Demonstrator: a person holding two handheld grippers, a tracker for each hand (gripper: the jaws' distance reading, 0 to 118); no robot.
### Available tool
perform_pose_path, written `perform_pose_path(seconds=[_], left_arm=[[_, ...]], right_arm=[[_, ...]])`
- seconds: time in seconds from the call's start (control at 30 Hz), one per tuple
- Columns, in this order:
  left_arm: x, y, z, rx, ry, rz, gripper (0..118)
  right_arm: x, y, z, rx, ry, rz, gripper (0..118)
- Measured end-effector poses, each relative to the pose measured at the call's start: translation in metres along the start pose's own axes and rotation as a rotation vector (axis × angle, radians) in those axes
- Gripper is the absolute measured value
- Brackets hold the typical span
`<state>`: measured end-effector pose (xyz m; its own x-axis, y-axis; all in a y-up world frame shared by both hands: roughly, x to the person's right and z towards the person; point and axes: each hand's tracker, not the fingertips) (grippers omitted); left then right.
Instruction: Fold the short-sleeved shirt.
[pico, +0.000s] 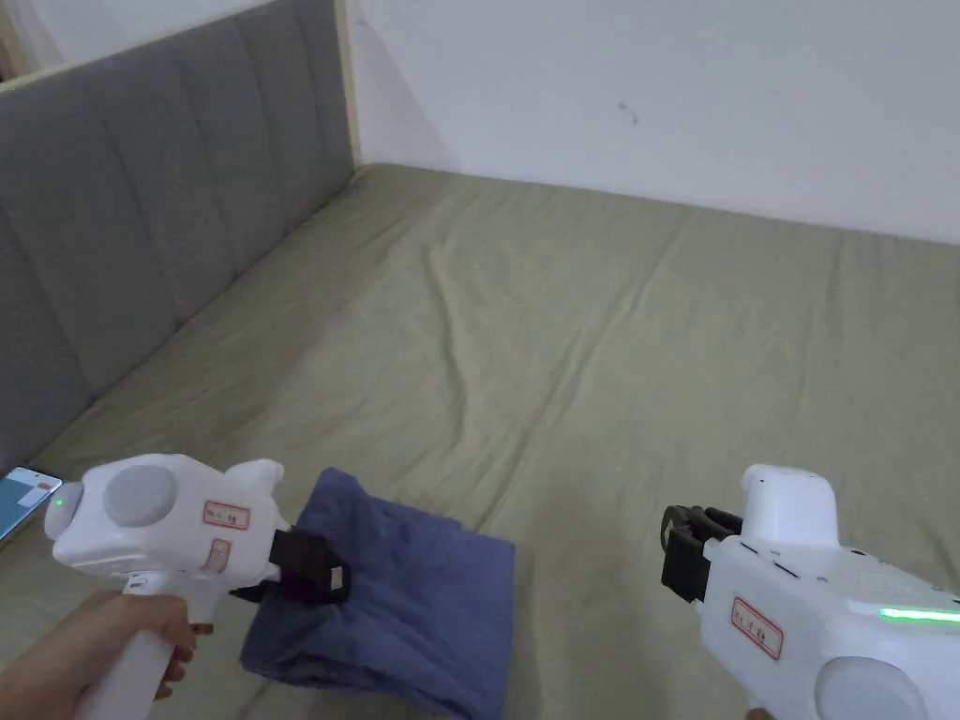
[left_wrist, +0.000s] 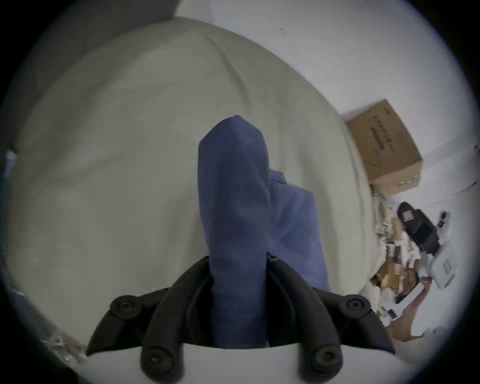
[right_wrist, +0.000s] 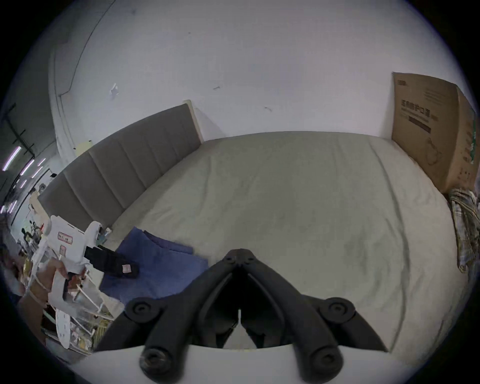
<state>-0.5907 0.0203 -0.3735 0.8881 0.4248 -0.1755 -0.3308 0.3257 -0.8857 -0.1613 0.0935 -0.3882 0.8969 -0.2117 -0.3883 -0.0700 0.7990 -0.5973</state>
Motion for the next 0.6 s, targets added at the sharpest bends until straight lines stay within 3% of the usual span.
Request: perform_pose_path(seconds=[0.23,0.37,0.47,0.5,0.57,0.6], left_arm=[[-0.026,0.012,0.036,0.003,0.522,-0.240,21],[-0.033,0.019,0.035,0.005,0.605,-0.294,21],[-0.031,0.019,0.023,0.033,0.748,-0.419,25],[-0.028,0.017,0.017,0.036,0.791,-0.470,34],[-0.026,0.016,0.011,0.046,0.872,-0.511,76],[-0.025,0.015,0.010,0.047,0.879,-0.503,90]], right_arm=[[-0.036,0.006,-0.017,0.007,0.044,0.034,1],[-0.039,0.003,-0.022,-0.008,0.046,0.048,1],[-0.037,0.002,-0.023,-0.027,0.042,0.052,1],[-0.036,0.001,-0.023,-0.035,0.038,0.053,1],[-0.032,0.001,-0.022,-0.041,0.035,0.057,1],[-0.030,0.001,-0.021,-0.045,0.031,0.062,1]])
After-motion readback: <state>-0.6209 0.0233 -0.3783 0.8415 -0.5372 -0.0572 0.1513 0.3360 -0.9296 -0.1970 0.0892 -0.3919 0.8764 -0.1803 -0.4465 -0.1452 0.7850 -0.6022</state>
